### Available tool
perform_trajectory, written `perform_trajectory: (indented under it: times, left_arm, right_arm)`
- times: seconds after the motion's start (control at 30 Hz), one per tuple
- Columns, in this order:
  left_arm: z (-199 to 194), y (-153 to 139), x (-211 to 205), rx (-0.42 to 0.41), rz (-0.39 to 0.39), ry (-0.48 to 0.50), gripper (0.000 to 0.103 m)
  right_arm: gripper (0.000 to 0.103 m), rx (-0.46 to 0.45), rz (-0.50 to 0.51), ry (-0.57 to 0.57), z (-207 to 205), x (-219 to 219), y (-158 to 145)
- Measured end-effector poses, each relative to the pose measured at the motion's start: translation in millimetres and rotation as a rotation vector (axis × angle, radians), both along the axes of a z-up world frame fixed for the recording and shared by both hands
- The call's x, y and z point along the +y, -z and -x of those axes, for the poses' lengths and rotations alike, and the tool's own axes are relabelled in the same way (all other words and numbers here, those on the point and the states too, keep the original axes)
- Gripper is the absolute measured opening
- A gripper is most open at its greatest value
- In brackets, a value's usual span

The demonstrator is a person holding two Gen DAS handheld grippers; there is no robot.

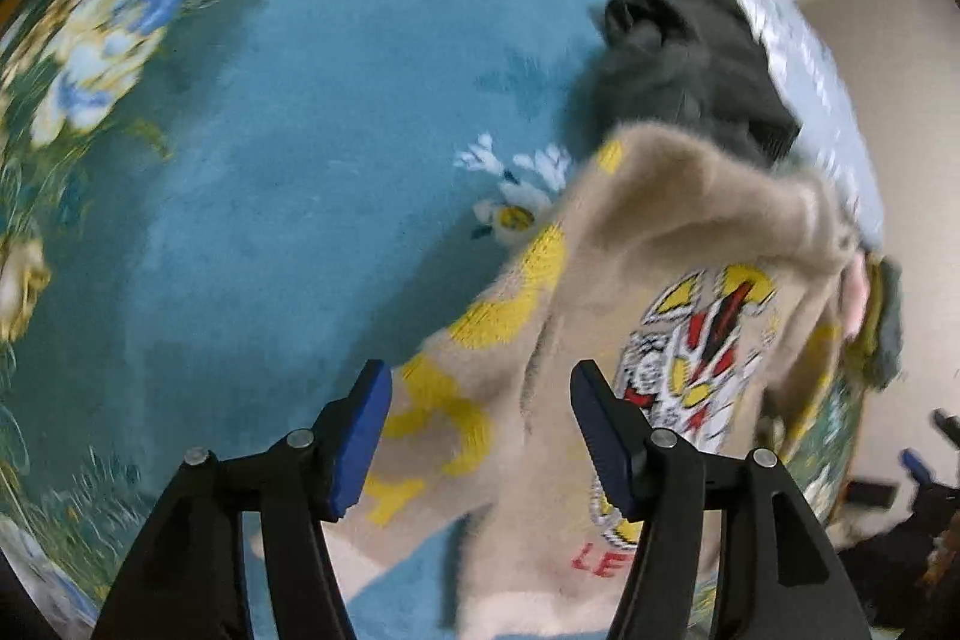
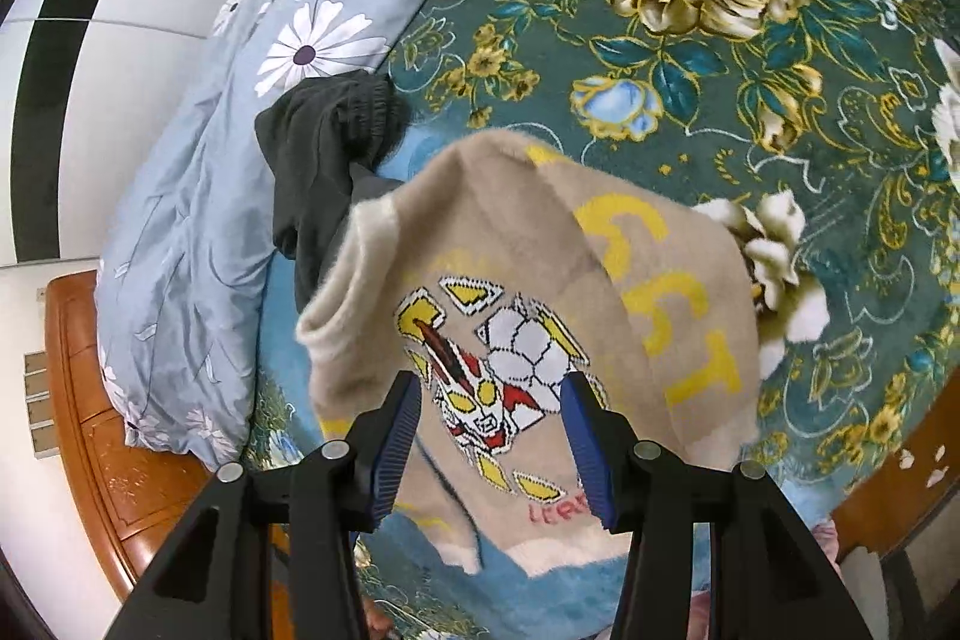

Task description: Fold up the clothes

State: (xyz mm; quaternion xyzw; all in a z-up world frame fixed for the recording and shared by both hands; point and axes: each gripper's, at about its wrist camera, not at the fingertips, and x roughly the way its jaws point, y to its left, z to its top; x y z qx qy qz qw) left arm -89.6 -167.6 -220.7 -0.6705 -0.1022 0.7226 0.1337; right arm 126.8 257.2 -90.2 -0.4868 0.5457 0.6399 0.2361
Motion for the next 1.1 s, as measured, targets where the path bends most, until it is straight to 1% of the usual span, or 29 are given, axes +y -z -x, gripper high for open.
perform_trajectory:
  times: [0.03,0.07,0.1,0.13,0.17,0.2,0.23,0.27,0.3,0.33,0.4,0.47,0.53,0.57,0.63,0.7,0.73,0.8,0.87,0.9,0.93,1.0,1.03,1.1]
  left_arm:
    - [2.0,5.4,3.2,-0.014,0.012,0.02,0.061]
    - [4.0,10.9,6.5,-0.028,0.024,0.041,0.047]
    - [4.6,14.5,7.1,-0.033,0.031,0.063,0.037]
    - [5.0,17.9,7.4,-0.038,0.037,0.085,0.023]
    - [5.5,21.3,7.7,-0.043,0.043,0.107,0.013]
    - [5.9,24.7,8.0,-0.048,0.049,0.129,0.012]
    - [9.7,25.2,7.8,-0.038,0.079,0.154,0.01]
    - [13.9,25.3,7.6,-0.027,0.111,0.179,0.005]
    - [18.0,25.5,7.4,-0.016,0.143,0.203,0.003]
    - [28.0,23.6,4.1,0.01,0.2,0.21,0.003]
    - [47.6,19.3,-4.7,0.031,0.25,0.179,0.003]
    - [69.3,16.2,-13.1,0.023,0.267,0.141,0.003]
    - [80.0,15.3,-15.4,0.009,0.28,0.119,0.003]
    - [83.0,12.3,-17.0,0.011,0.261,0.099,0.003]
    - [83.3,2.3,-14.8,0.027,0.184,0.039,0.003]
    - [73.1,-12.3,-17.5,0.054,0.136,-0.02,0.003]
    - [68.0,-16.6,-17.8,0.053,0.12,-0.059,0.004]
    - [57.9,-24.4,-18.4,0.049,0.09,-0.138,0.012]
    - [45.8,-31.6,-20.8,0.046,0.043,-0.22,0.021]
    - [35.8,-37.1,-24.8,0.047,0.022,-0.265,0.022]
    - [26.9,-41.5,-27.9,0.046,0.013,-0.296,0.026]
    - [8.0,-50.8,-30.1,0.047,0.006,-0.338,0.027]
    - [0.8,-54.7,-30.6,0.05,0.014,-0.347,0.027]
    - [-14.1,-65.2,-29.3,0.05,0.059,-0.348,0.028]
  right_arm:
    - [0.052,0.0,-0.002,0.007,-1.9,-2.1,-2.3]
    - [0.052,-0.003,-0.007,0.013,-3.9,-3.3,-4.4]
    - [0.052,-0.006,-0.012,0.017,-5.9,-4.3,-6.4]
    - [0.052,-0.01,-0.02,0.023,-8.3,-4.7,-8.2]
    - [0.052,-0.015,-0.026,0.029,-11.6,-4.7,-9.2]
    - [0.052,-0.019,-0.032,0.035,-15.1,-4.7,-10.0]
    - [0.052,-0.025,-0.031,0.045,-18.8,-4.3,-9.1]
    - [0.052,-0.031,-0.03,0.055,-22.5,-3.9,-7.7]
    - [0.052,-0.037,-0.028,0.066,-26.3,-3.4,-6.4]
    - [0.052,-0.043,-0.026,0.076,-30.1,-2.9,-5.0]
    - [0.052,-0.054,-0.021,0.095,-37.1,-2.4,-1.7]
    - [0.052,-0.06,-0.013,0.108,-42.5,-3.0,1.8]
    - [0.052,-0.059,-0.009,0.112,-45.3,-4.2,3.2]
    - [0.052,-0.057,-0.009,0.11,-45.8,-4.3,3.0]
    - [0.052,-0.051,-0.022,0.096,-44.6,-4.0,1.3]
    - [0.052,-0.063,-0.052,0.066,-41.2,-3.0,0.8]
    - [0.052,-0.073,-0.073,0.047,-38.5,-2.5,1.1]
    - [0.057,-0.098,-0.111,-0.015,-30.2,-4.1,8.5]
    - [0.057,-0.13,-0.143,-0.086,-20.6,-6.9,19.8]
    - [0.058,-0.15,-0.154,-0.128,-14.9,-9.0,27.8]
    - [0.058,-0.171,-0.168,-0.166,-10.1,-10.7,35.4]
    - [0.058,-0.232,-0.21,-0.265,1.3,-14.8,56.8]
    - [0.058,-0.256,-0.225,-0.305,5.8,-16.3,66.8]
    - [0.058,-0.285,-0.241,-0.381,13.7,-18.4,89.2]
